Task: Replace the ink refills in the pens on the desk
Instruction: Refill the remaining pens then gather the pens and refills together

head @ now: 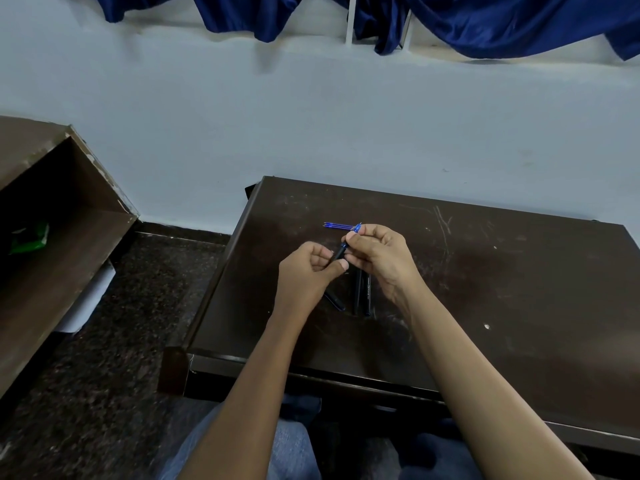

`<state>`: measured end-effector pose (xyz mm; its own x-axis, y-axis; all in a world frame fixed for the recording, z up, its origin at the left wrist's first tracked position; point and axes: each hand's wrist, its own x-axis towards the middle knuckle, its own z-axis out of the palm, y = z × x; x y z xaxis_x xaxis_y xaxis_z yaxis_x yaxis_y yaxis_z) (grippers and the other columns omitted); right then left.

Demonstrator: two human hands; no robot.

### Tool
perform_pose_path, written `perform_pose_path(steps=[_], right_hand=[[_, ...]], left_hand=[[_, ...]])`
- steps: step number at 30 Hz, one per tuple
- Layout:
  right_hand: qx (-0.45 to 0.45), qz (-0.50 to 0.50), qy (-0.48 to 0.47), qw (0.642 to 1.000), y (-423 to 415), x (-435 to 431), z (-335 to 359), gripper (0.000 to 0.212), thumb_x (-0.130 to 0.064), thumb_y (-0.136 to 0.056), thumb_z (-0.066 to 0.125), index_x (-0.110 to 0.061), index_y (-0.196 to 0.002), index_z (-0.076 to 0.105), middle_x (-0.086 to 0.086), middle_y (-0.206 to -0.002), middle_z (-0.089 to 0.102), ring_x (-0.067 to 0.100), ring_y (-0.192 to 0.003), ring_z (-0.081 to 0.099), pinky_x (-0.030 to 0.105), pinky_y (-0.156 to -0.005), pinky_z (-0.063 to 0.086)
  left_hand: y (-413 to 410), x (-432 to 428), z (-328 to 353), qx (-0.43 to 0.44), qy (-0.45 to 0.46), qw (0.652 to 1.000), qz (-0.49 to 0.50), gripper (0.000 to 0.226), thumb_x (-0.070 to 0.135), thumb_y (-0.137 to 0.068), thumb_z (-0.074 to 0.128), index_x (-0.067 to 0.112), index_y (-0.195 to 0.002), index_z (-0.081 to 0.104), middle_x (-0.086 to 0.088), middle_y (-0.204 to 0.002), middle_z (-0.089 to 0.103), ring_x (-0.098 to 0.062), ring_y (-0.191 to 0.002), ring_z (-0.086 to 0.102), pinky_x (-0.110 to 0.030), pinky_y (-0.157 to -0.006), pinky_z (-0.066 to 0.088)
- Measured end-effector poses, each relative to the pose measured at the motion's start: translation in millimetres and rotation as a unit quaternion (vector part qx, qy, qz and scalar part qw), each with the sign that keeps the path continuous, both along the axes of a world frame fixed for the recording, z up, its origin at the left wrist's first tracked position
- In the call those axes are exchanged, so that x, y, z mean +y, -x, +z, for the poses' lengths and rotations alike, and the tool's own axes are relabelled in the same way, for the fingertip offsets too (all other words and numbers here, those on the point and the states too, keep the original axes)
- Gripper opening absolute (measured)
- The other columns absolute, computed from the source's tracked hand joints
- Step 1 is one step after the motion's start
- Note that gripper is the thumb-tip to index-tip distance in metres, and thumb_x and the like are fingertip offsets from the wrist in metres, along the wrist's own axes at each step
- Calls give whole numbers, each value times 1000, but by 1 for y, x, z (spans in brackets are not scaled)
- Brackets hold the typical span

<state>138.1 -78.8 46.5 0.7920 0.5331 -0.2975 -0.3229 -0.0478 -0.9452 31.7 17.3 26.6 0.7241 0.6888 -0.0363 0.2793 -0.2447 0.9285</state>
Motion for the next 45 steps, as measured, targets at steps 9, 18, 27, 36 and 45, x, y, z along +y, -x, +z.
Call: perform_pose_path(steps=[9,18,27,36,45], right_hand=[[4,9,1,1000,1,0,-1,21,-7,-86,68,0,-105,63,10,-90,72,11,-71,69,22,-66,58],[9,15,-1,1000,2,2,-1,18,-8,-86,69,-1,-102,64,7,-83,71,9,-65,67,20,-63,57],[45,107,-61,991,-1,-2,-1,25,-2,-96,51,-6,-117,64,3,-95,74,10,-78,69,20,-73,56],[-62,17,-4,998,9,3,-2,10,-13,-81,74,-10,-73,71,8,-66,68,14,-59,59,26,-66,51],[-21,4,49,999,15,9,-13,18,-22,-84,72,-11,-70,71,1,-64,69,9,-64,61,19,-62,51]], left_hand=[[1,2,0,37,4,999,-25,10,27,-83,69,27,-84,60,9,-77,64,1,-67,60,-6,-55,45],[1,0,3,49,44,997,-45,13,25,-92,59,15,-94,66,5,-79,69,-2,-69,66,-12,-62,44],[-1,0,4,77,52,992,-90,22,25,-98,43,32,-88,61,8,-79,64,-3,-67,54,-21,-62,40],[4,0,10,52,-14,996,-75,17,19,-92,55,24,-83,69,11,-70,66,3,-61,58,-11,-62,41],[8,0,11,115,-226,967,1,18,24,-93,57,18,-103,70,7,-76,58,-5,-64,46,-12,-48,24]])
